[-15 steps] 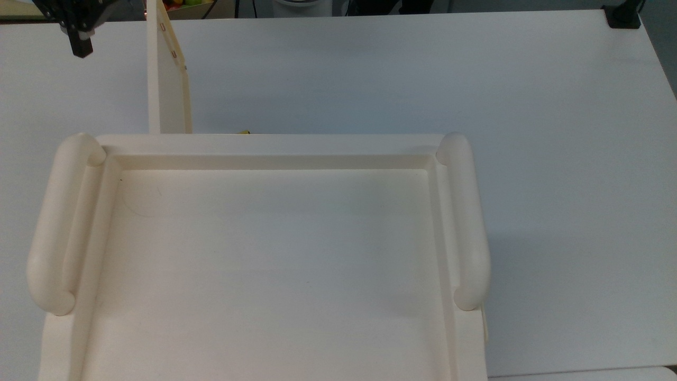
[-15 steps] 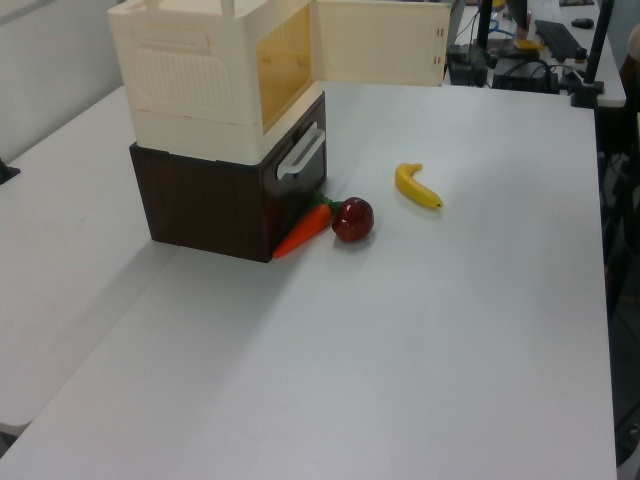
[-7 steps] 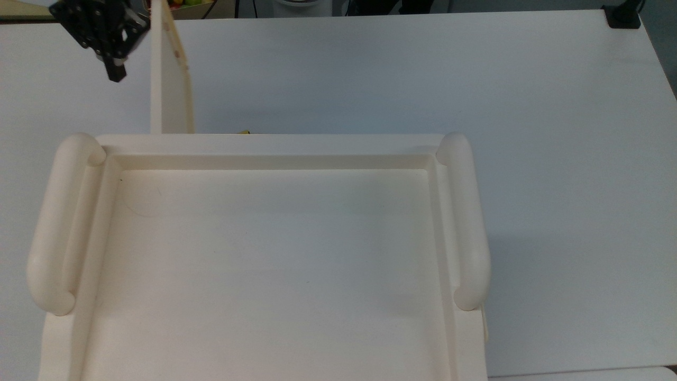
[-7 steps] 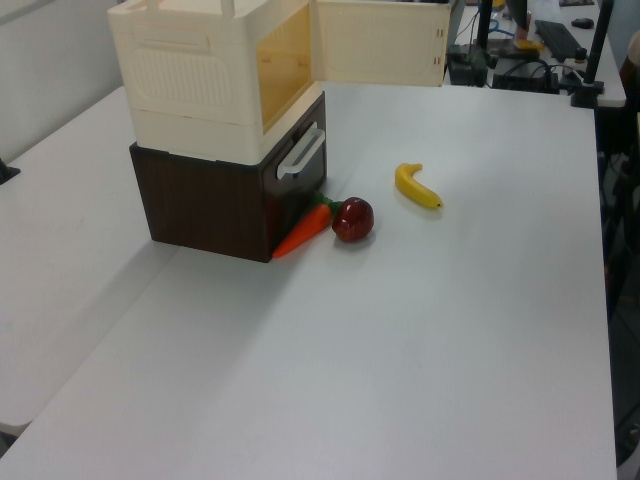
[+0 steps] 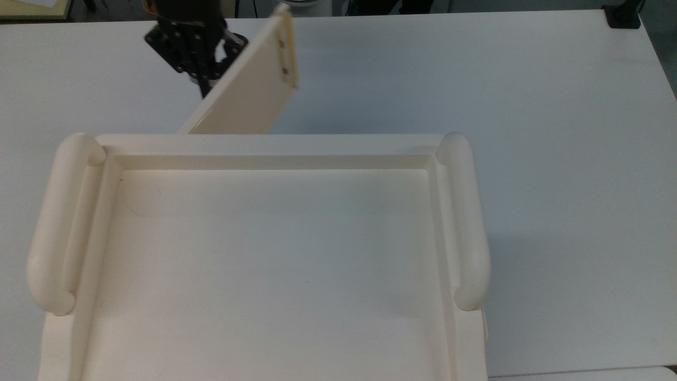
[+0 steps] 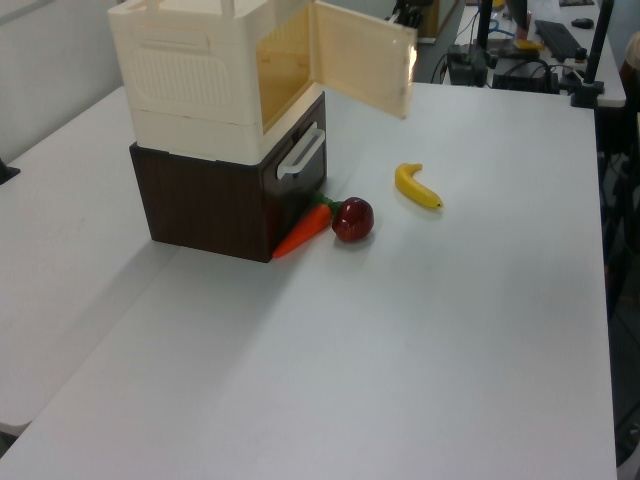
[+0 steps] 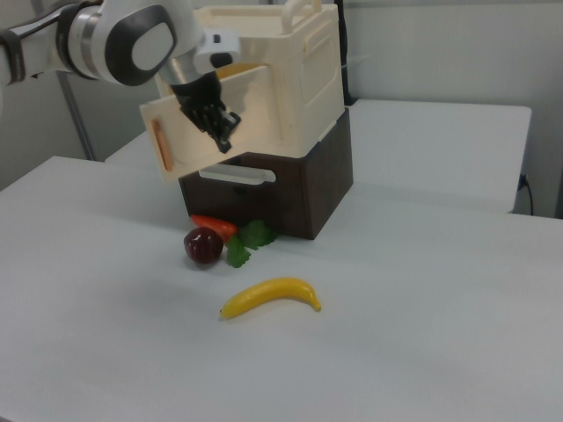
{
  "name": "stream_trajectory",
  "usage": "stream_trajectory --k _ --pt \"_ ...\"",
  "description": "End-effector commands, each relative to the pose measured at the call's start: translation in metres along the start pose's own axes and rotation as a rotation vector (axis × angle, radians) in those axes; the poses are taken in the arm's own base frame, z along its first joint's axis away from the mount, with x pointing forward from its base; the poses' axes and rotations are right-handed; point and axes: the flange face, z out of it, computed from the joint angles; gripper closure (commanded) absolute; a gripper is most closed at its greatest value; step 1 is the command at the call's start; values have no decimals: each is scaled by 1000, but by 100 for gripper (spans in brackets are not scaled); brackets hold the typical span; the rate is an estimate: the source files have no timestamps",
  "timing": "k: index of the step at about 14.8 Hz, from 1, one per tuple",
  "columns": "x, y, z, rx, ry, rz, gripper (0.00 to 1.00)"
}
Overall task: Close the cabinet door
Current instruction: 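Push the cream door with the gripper, swinging it shut against the cabinet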
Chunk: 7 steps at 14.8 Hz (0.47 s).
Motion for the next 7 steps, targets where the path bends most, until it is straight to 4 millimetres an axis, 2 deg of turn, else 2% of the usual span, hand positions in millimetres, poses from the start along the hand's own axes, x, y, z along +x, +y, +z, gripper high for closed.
stream_trajectory --k 1,3,4,7 --pt "0 -49 4 76 74 -22 100" --pt "3 -67 6 104 120 -31 100" --pt "6 -85 9 127 167 -50 100" --pt "13 -107 15 162 282 -70 100"
